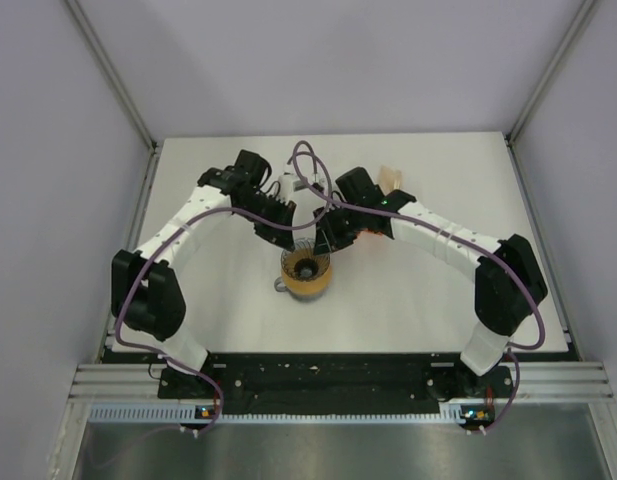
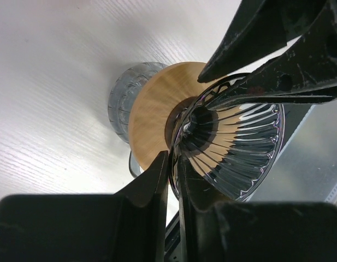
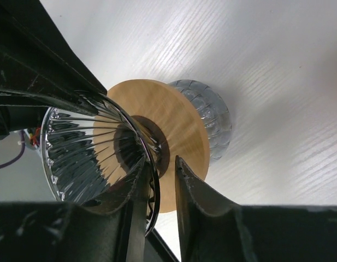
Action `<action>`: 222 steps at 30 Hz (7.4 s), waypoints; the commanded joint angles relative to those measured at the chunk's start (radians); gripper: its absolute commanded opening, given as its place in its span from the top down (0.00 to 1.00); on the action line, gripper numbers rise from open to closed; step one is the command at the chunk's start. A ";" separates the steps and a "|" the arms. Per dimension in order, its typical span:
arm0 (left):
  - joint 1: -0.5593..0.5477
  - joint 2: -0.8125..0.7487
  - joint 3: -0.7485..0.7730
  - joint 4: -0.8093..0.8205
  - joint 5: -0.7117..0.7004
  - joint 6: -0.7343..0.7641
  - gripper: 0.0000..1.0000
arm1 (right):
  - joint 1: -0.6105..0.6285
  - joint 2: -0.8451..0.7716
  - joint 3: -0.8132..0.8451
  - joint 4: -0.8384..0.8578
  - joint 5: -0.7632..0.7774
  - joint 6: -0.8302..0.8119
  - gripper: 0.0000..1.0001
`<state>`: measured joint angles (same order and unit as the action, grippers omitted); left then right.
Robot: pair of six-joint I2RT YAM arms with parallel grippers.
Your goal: Place the coffee filter in the dripper
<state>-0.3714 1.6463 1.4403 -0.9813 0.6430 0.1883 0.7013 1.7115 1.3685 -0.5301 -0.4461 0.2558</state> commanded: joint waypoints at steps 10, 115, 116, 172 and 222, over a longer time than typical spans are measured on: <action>-0.011 -0.005 0.118 -0.099 -0.052 0.079 0.65 | -0.002 -0.055 0.113 -0.030 0.027 -0.062 0.50; 0.350 -0.194 0.026 0.216 -0.062 -0.253 0.21 | -0.359 0.133 0.415 -0.087 0.503 -0.155 1.00; 0.350 -0.194 0.026 0.214 -0.059 -0.253 0.21 | -0.359 0.119 0.414 -0.087 0.500 -0.153 1.00; 0.068 -0.183 0.276 -0.022 0.510 0.121 0.74 | -0.025 -0.325 0.365 -0.084 -0.194 -0.247 1.00; 0.035 -0.148 0.319 -0.148 0.547 0.261 1.00 | -0.177 -0.414 -0.114 0.559 -0.622 -0.015 0.82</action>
<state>-0.3309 1.4914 1.7203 -1.1305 1.1709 0.4320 0.5091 1.3056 1.2545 -0.0750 -1.0195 0.1841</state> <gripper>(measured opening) 0.015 0.327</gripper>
